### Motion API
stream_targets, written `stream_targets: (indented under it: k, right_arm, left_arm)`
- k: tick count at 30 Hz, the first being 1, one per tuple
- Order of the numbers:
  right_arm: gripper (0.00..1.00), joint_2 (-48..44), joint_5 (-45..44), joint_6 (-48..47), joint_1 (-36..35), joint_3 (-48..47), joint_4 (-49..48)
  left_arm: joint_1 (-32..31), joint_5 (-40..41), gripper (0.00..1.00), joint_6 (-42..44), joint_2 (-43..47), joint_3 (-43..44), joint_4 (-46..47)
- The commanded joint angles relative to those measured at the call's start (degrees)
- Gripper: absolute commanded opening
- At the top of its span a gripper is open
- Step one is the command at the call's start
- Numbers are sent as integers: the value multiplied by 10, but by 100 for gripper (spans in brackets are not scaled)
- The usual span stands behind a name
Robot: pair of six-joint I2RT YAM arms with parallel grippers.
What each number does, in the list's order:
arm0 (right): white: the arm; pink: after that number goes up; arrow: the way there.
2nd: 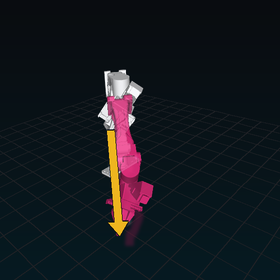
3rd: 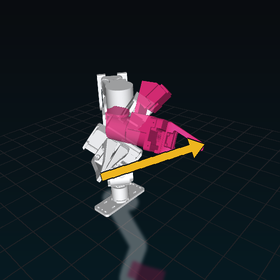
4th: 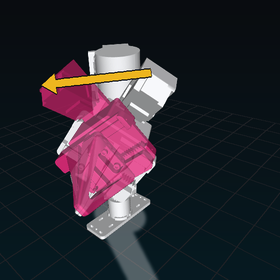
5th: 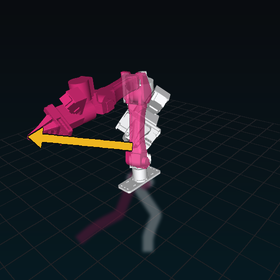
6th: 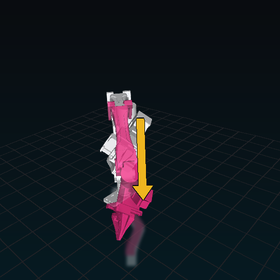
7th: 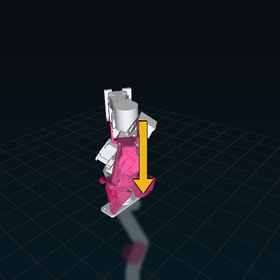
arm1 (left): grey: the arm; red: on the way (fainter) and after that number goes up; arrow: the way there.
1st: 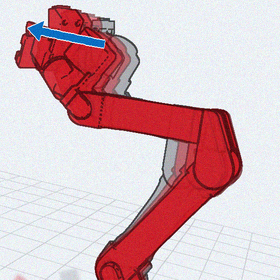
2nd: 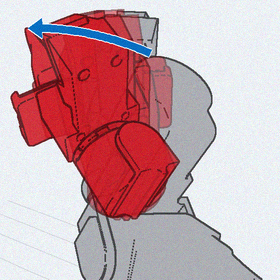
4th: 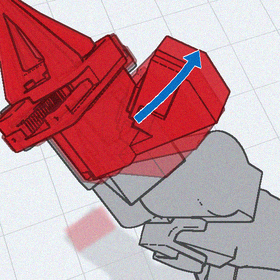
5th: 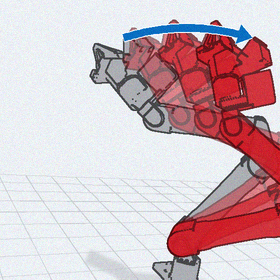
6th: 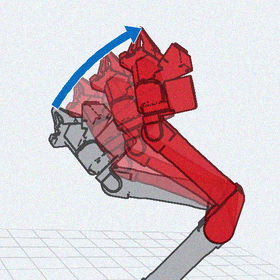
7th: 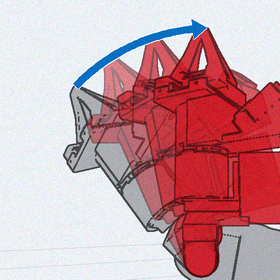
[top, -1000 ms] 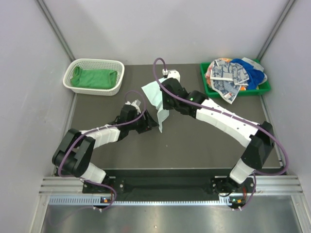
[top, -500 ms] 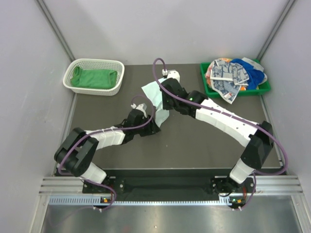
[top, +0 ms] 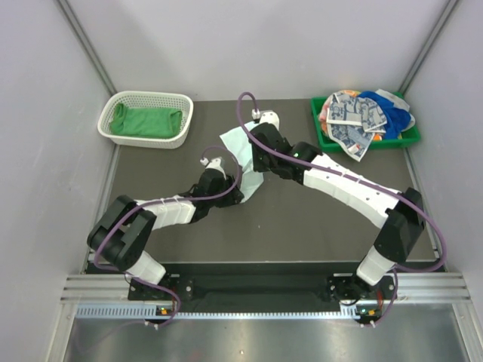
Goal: Fold and stack the towels
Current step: Flatten out the crumpled towel
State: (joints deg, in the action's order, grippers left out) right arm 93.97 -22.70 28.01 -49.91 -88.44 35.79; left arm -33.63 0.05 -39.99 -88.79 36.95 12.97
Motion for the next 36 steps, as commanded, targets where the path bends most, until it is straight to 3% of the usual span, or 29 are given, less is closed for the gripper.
stream_targets:
  k: [1,8,17,18,24,29,36]
  right_arm:
    - [0,-16,-2,-9,7,4,-22]
    - [0,-25,-2,-8,10,19,-28]
    - [0,-40,2,-7,17,35,-35]
    - [0,-42,2,-8,17,36,-36]
    - [1,-56,3,-5,24,53,-42]
    - [0,-67,4,-5,26,60,-43]
    - [0,-83,6,-3,29,74,-49]
  left_arm:
    - [-1,2,52,21,-1,-13,80]
    - [-6,-50,46,29,-19,-17,106]
    - [-19,-48,38,18,-42,-29,141]
    - [-21,-44,31,17,-42,-30,140]
    - [-22,-37,22,18,-39,-29,130]
    - [-24,-38,0,18,-37,-29,123]
    - [-27,-27,0,18,25,-17,71]
